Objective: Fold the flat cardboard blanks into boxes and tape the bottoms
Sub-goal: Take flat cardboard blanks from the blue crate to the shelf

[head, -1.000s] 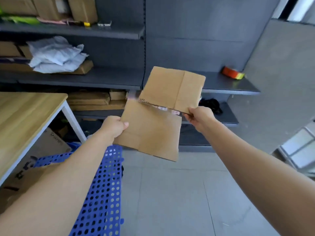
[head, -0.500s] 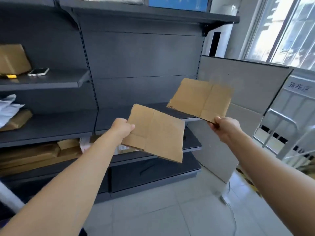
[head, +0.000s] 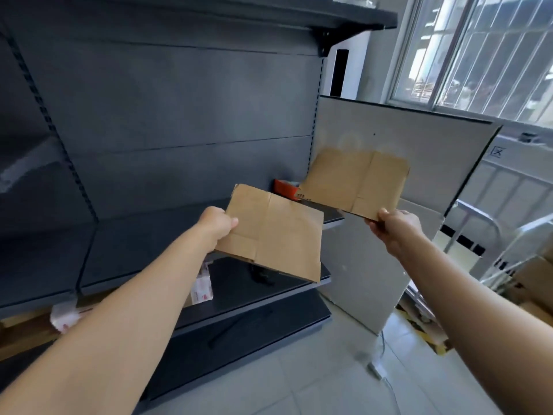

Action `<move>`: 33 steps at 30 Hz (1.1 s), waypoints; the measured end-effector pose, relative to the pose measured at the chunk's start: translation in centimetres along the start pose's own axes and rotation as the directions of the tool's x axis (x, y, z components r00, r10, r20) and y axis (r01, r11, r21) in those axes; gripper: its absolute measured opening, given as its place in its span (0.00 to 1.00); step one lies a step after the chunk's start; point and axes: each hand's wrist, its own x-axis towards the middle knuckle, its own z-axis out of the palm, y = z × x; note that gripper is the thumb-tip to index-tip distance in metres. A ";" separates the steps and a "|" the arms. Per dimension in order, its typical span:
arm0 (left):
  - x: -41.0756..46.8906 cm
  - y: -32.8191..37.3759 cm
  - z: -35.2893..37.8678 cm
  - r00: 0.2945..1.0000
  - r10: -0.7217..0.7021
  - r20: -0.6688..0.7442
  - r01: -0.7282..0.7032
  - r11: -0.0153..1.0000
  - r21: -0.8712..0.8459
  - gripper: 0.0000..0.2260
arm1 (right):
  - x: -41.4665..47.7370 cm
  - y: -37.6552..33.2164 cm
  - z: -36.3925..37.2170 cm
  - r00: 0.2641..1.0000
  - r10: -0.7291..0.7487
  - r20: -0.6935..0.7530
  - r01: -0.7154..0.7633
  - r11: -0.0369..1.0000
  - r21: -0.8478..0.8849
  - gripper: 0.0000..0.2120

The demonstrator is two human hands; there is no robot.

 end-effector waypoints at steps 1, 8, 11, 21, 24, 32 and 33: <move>1.1 0.4 0.4 1.000 -0.007 -0.011 0.007 1.000 -0.008 0.17 | 1.3 -0.2 0.6 1.000 0.005 0.012 -0.006 1.000 0.003 0.11; 9.0 1.7 1.4 0.995 -0.074 -0.072 0.071 0.997 -0.035 0.17 | 9.6 -0.7 5.7 0.998 0.049 0.043 -0.047 0.997 -0.060 0.06; 12.4 1.9 1.6 0.991 -0.104 -0.082 0.102 0.994 -0.036 0.19 | 12.6 -0.5 8.0 0.996 0.069 0.056 -0.065 0.996 -0.062 0.06; 25.0 -0.4 3.9 0.972 -0.233 0.014 0.234 0.972 -0.027 0.21 | 20.2 2.6 14.3 0.992 0.117 0.041 -0.112 0.988 -0.106 0.15; 27.8 -1.0 4.7 0.967 -0.251 0.037 0.252 0.968 -0.014 0.22 | 21.6 4.2 15.6 0.989 0.142 0.036 -0.136 0.982 -0.134 0.15; 31.9 -2.8 7.0 0.945 -0.324 0.042 0.326 0.944 -0.045 0.24 | 25.9 7.2 17.7 0.971 0.230 0.070 -0.203 0.940 -0.273 0.19; 32.3 -3.1 7.3 0.941 -0.338 0.031 0.339 0.939 -0.049 0.24 | 26.4 7.4 18.0 0.967 0.242 0.079 -0.210 0.935 -0.286 0.20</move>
